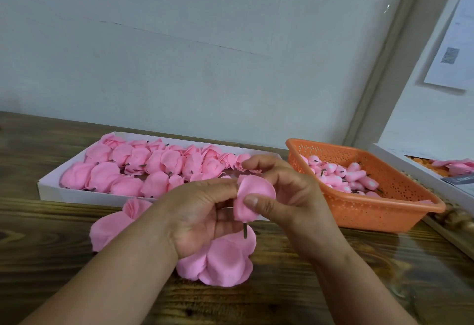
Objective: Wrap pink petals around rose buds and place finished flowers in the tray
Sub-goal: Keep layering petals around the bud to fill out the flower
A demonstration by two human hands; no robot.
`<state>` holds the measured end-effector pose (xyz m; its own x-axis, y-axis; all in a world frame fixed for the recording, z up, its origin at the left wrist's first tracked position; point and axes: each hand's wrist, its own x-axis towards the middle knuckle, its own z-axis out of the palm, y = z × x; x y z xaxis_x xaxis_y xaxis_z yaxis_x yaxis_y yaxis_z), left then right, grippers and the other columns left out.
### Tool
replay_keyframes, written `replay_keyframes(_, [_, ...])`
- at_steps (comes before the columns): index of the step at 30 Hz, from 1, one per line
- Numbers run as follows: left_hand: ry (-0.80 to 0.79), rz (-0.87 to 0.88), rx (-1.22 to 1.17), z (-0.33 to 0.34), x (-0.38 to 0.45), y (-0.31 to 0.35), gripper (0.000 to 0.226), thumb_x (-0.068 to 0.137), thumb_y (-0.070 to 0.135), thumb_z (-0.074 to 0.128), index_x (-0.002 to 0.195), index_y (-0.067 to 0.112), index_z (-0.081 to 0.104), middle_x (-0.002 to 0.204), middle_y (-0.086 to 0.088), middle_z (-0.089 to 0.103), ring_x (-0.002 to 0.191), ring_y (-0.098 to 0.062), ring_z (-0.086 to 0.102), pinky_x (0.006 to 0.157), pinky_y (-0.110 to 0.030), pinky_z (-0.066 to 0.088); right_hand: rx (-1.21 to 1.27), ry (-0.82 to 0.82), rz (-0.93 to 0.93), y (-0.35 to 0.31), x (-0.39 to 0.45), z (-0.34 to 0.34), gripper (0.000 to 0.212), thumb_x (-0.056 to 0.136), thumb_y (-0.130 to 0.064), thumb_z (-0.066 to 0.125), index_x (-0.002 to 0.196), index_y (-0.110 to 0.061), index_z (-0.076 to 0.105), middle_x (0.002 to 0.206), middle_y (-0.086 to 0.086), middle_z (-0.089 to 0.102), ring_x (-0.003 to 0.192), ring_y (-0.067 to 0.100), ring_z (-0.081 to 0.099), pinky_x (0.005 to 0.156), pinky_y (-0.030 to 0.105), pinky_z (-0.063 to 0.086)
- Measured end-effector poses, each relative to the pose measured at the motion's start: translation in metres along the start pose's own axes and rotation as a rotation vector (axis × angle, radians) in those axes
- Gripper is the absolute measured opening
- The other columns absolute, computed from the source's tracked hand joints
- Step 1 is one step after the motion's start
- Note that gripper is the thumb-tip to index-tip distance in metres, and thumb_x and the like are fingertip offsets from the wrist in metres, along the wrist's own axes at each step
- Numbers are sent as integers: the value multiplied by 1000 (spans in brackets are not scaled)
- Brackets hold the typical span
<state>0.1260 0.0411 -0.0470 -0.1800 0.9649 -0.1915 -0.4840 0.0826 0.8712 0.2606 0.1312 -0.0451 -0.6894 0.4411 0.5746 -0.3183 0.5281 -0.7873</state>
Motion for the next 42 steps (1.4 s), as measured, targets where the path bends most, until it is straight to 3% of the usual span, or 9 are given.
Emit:
replay_keyframes(4, [-35, -25, 16, 0, -1, 1, 26, 55, 13, 77, 80, 6, 78, 72, -8, 68, 59, -15, 64, 57, -26, 56, -30, -61, -16, -1, -1, -5, 2, 73, -10, 72, 75, -10, 71, 111, -6, 60, 115, 17, 55, 102, 46, 41])
replay_keyframes(8, [-49, -19, 25, 0, -2, 1, 32, 49, 13, 79, 80, 7, 79, 75, -8, 69, 62, -14, 64, 55, -25, 55, -79, 50, 29, 4, 1, -4, 4, 70, -12, 71, 71, -10, 67, 102, -7, 63, 107, 18, 59, 98, 46, 44])
replay_keyframes(12, [-24, -4, 24, 1, -2, -1, 20, 59, 14, 76, 78, 8, 77, 73, -8, 69, 61, -14, 64, 55, -25, 55, -116, 73, 68, 6, 2, -6, 10, 70, -14, 71, 65, -21, 64, 99, -5, 65, 103, 16, 61, 93, 42, 46])
replay_keyframes(17, [34, 27, -22, 3, -1, -3, 27, 78, 18, 67, 99, 1, 71, 84, -13, 72, 67, -18, 68, 60, -29, 58, -87, 101, 112, 8, 3, -7, 10, 69, -16, 69, 63, -23, 65, 96, -10, 66, 98, 16, 63, 91, 44, 48])
replay_keyframes(22, [1, 127, 49, 5, -4, -4, 47, 57, 36, 73, 93, 4, 76, 94, -14, 74, 81, -21, 72, 66, -29, 60, -101, 144, 114, 9, 4, -7, 14, 70, -16, 69, 61, -25, 63, 94, -6, 66, 98, 19, 62, 93, 51, 48])
replay_keyframes(26, [52, 179, 131, 6, -3, -8, 27, 58, 17, 72, 83, 9, 78, 91, -14, 75, 79, -20, 73, 65, -26, 59, -149, 145, 102, 11, 3, -7, 18, 71, -15, 69, 61, -29, 62, 92, -9, 65, 96, 15, 62, 90, 46, 50])
replay_keyframes(32, [3, 162, 14, 6, -4, -3, 33, 62, 13, 67, 93, 5, 75, 96, -15, 74, 78, -18, 72, 66, -27, 60, 134, 122, 121, 5, 4, -10, 15, 71, -10, 64, 61, -20, 70, 89, -7, 67, 90, 7, 62, 74, 17, 48])
replay_keyframes(37, [-87, 108, 32, 2, -6, -1, 32, 68, 12, 65, 98, 4, 75, 105, -17, 72, 84, -20, 70, 76, -33, 58, 109, 158, 58, 5, 3, -5, 18, 74, -11, 63, 62, -22, 69, 84, -7, 68, 84, 6, 63, 71, 17, 48])
replay_keyframes(42, [-126, 88, 67, 2, -7, -1, 30, 69, 13, 66, 97, 4, 76, 96, -14, 73, 78, -18, 70, 67, -30, 59, 82, 223, 37, 7, 4, -6, 12, 74, -12, 64, 66, -20, 67, 82, -6, 68, 81, 7, 62, 71, 17, 48])
